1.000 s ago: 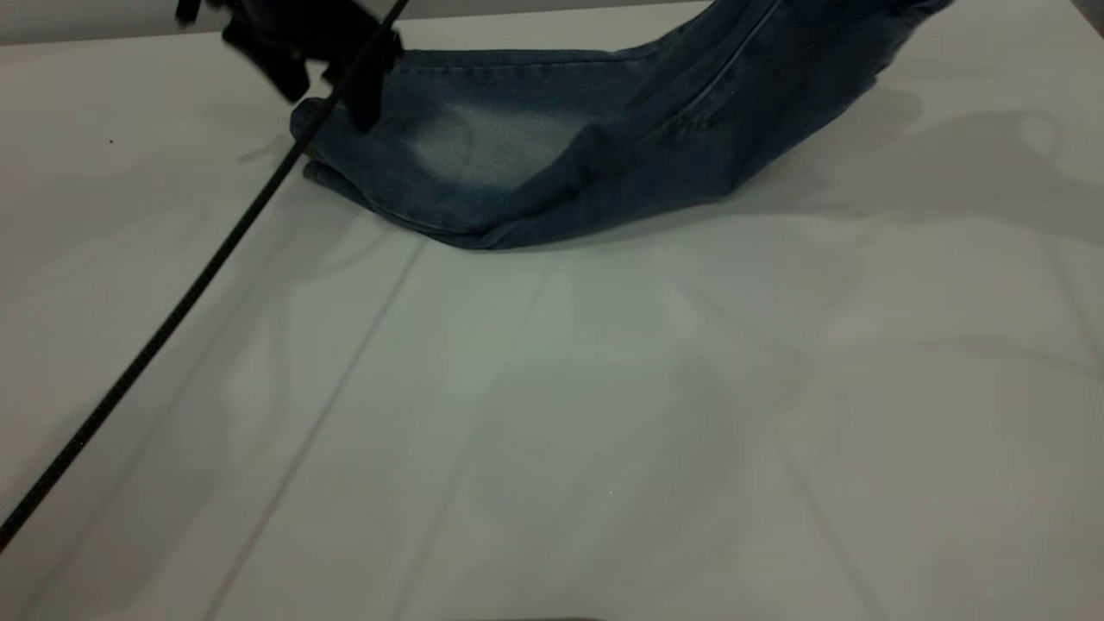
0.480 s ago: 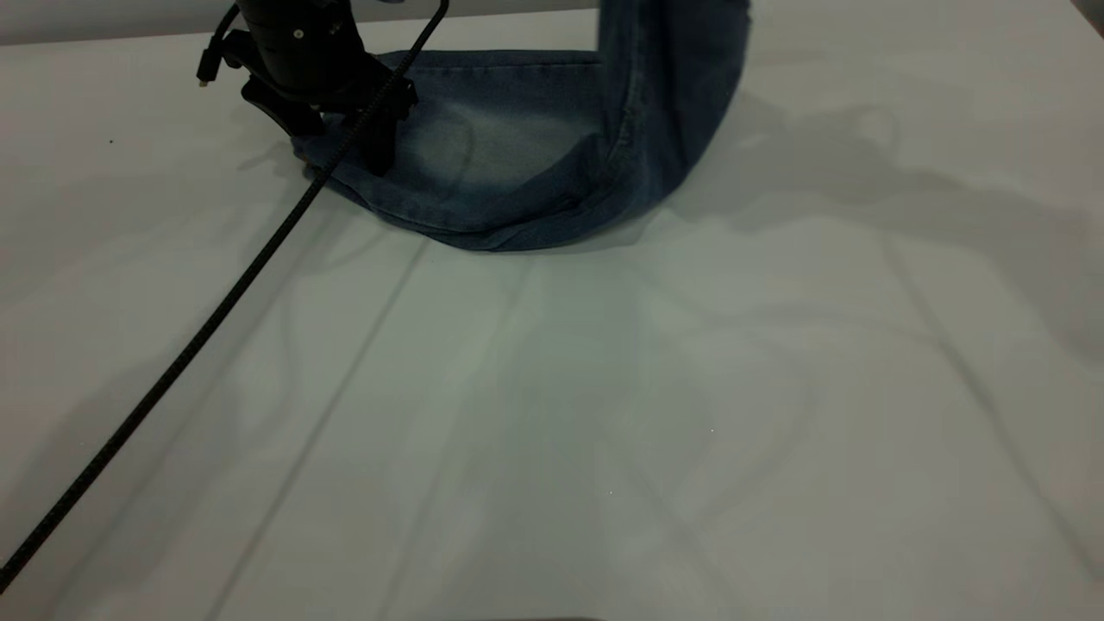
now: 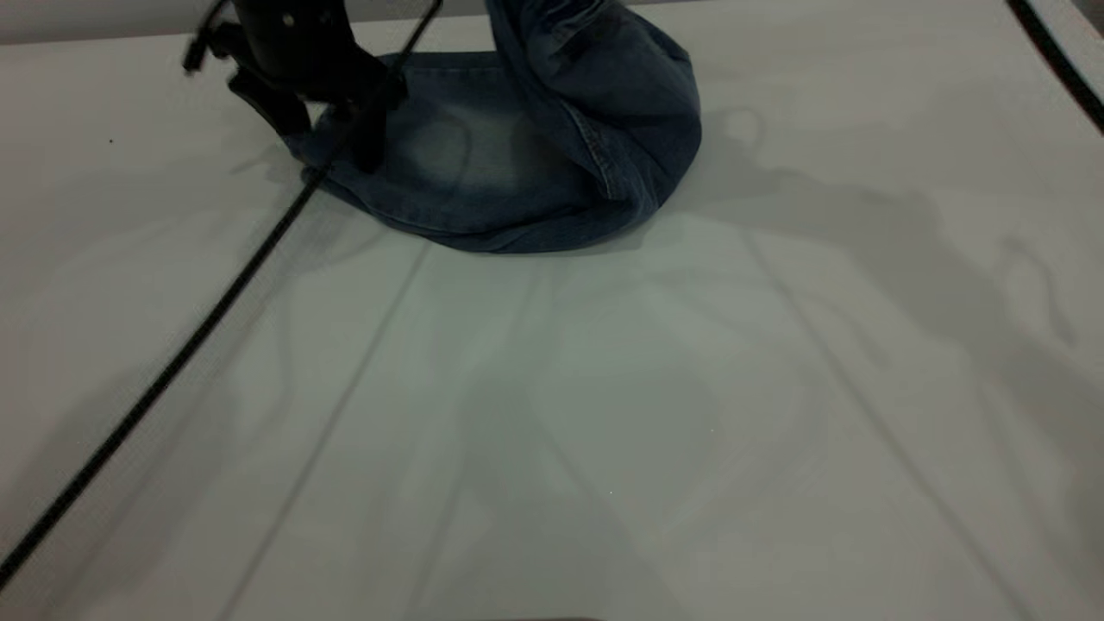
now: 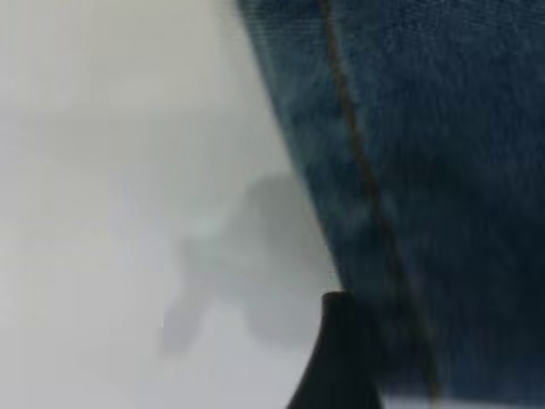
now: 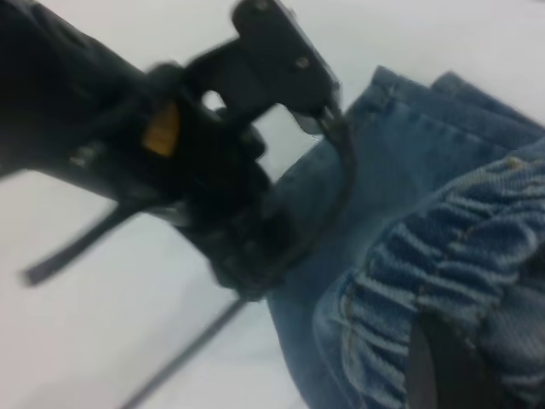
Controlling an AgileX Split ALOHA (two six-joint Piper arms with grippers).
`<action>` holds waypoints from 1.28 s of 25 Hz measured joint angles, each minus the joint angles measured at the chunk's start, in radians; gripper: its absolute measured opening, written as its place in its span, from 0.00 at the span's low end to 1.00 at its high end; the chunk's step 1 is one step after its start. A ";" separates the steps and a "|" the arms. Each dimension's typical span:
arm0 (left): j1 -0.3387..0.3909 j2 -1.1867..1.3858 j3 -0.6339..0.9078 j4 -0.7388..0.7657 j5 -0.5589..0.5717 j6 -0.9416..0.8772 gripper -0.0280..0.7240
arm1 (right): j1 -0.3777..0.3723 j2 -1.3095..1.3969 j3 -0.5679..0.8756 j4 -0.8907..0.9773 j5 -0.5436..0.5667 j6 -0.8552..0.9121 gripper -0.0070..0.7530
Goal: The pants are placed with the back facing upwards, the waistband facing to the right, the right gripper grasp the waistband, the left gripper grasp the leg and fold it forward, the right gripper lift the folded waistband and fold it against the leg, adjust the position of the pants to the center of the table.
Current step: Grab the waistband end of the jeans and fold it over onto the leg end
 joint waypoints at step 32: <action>0.003 -0.143 -0.264 -0.031 0.239 0.044 0.77 | 0.134 0.236 -0.027 0.560 -0.006 -0.416 0.84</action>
